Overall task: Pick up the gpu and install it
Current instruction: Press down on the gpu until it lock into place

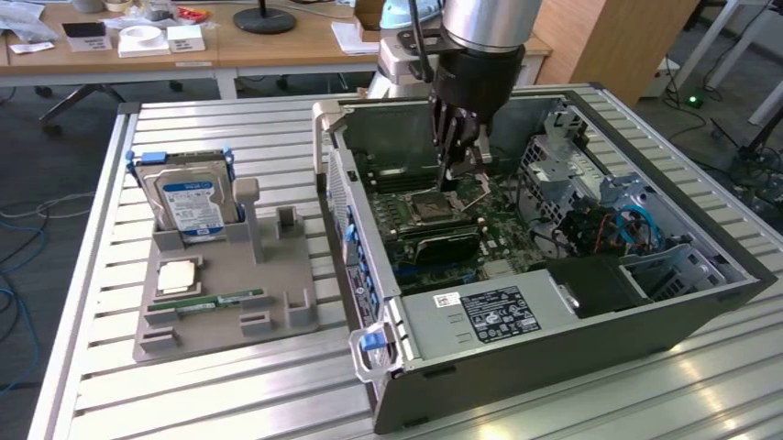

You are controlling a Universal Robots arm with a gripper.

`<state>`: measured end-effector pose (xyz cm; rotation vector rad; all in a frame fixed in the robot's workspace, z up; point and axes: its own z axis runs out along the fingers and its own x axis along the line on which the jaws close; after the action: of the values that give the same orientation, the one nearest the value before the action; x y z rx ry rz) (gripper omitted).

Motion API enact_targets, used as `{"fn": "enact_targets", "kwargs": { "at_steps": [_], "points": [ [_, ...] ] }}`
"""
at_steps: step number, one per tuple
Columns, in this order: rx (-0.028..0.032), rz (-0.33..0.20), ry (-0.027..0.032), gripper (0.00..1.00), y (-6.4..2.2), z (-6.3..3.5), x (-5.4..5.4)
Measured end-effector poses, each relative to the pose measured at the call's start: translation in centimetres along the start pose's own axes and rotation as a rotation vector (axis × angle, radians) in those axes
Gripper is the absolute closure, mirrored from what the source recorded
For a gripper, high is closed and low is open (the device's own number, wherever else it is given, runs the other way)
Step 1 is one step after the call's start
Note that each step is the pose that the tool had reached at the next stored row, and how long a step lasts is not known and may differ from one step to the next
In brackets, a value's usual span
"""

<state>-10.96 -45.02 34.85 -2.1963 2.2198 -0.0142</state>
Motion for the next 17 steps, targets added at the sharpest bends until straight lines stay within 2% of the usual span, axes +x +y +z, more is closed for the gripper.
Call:
{"fn": "enact_targets", "kwargs": {
  "at_steps": [17],
  "points": [
    [-0.0002,0.0,0.0003,0.89,0.0,-0.02,0.0]
  ]
}}
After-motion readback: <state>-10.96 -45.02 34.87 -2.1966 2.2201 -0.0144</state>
